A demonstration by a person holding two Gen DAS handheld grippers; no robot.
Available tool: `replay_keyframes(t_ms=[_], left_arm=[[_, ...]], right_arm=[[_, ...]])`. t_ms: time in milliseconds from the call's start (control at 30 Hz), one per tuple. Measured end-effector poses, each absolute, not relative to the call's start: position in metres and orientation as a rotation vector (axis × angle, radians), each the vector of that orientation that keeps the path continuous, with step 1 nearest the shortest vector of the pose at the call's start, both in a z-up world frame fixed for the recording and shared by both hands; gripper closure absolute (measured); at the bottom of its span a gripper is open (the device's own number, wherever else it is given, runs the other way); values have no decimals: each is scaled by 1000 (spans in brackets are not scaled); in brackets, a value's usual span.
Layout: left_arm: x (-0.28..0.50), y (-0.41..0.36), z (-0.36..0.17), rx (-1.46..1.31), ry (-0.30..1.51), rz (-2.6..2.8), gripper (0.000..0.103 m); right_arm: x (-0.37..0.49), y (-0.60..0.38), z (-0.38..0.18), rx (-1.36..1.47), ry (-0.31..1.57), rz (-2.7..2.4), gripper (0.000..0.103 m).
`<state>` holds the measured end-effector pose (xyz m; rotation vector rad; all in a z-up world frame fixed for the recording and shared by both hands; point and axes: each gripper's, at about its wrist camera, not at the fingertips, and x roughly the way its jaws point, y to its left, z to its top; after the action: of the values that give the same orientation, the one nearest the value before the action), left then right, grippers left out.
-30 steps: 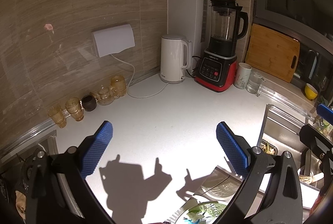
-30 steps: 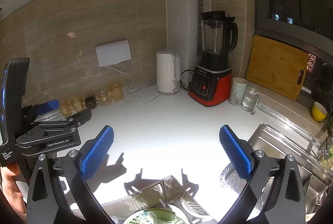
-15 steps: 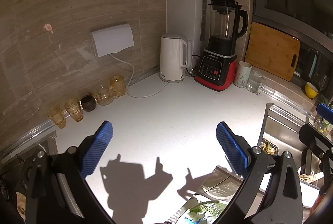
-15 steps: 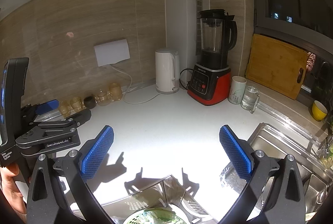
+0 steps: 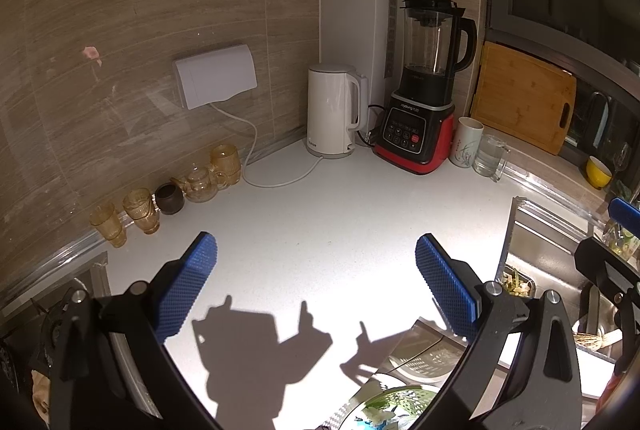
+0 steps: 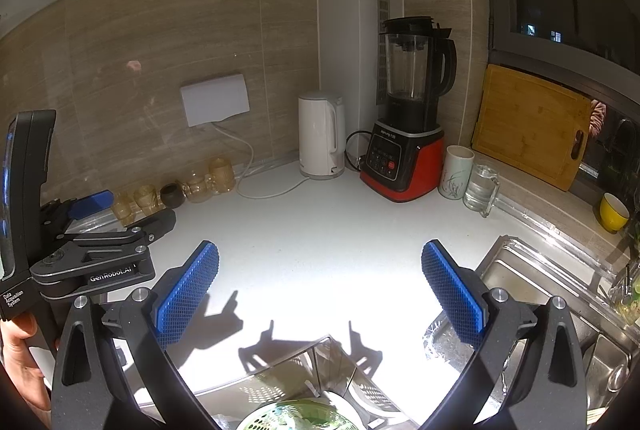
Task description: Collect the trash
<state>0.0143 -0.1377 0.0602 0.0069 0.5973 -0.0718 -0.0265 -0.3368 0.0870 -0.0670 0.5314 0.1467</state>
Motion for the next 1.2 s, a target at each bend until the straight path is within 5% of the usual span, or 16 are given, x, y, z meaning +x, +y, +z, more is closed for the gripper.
replay_keyframes(t_ms=[1200], left_arm=[[32,-133,54,-6,595,-140,8]], right_arm=[[-16,-344,78,-60,556,137,2]])
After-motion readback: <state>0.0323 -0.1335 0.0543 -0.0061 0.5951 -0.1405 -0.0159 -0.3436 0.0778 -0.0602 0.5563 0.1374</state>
